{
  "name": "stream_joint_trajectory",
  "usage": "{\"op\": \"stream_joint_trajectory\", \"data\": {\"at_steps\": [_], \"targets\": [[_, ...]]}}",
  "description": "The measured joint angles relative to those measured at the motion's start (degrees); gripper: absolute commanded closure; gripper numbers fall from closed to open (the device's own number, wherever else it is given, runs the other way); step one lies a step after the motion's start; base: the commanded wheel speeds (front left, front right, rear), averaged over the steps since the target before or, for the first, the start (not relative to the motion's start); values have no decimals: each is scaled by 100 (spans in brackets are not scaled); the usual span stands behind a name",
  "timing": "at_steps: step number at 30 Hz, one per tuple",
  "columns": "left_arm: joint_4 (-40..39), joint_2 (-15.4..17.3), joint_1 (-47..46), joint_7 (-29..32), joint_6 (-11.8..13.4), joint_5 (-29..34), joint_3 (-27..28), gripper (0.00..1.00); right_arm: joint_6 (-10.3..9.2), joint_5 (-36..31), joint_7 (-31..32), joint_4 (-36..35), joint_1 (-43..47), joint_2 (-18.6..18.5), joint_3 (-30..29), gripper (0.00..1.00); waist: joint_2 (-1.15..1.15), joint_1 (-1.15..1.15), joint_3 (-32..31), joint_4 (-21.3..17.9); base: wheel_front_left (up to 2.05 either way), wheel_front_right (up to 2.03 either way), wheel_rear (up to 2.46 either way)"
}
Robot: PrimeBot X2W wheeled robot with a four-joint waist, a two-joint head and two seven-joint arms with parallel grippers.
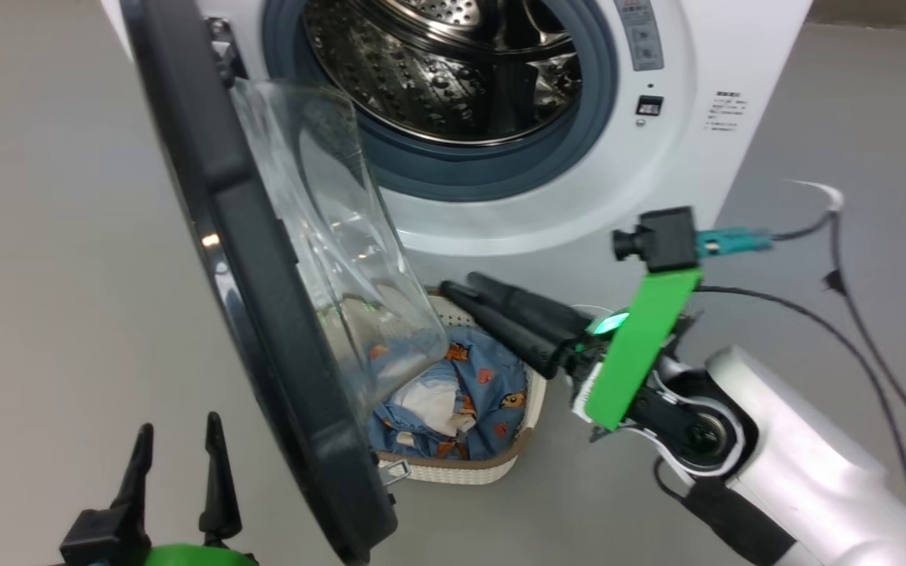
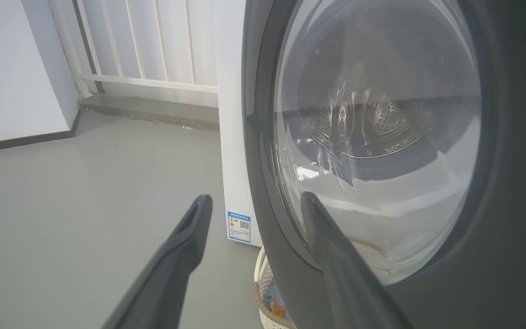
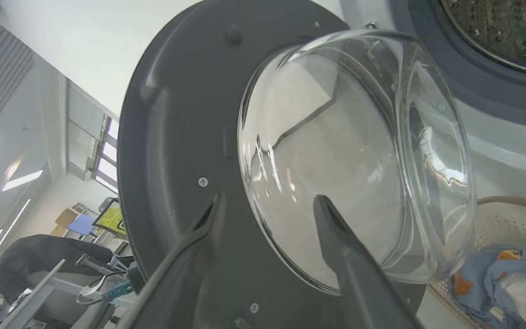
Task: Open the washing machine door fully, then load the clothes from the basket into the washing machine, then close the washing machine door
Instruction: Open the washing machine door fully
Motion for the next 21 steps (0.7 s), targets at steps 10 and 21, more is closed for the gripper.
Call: {"op": "stream_joint_trajectory", "data": {"at_steps": [10, 21], "targets": [[-24, -2, 51, 0, -127, 241, 374, 0, 1, -1528, -2751, 400, 141, -1094, 559, 0, 0, 0, 15, -437, 0, 0, 0], [-35, -3, 249, 0, -224, 308, 683, 0, 1, -3193, -2999, 632, 1257, -915, -1076, 0, 0, 0, -134, -786, 0, 0, 0]]}}
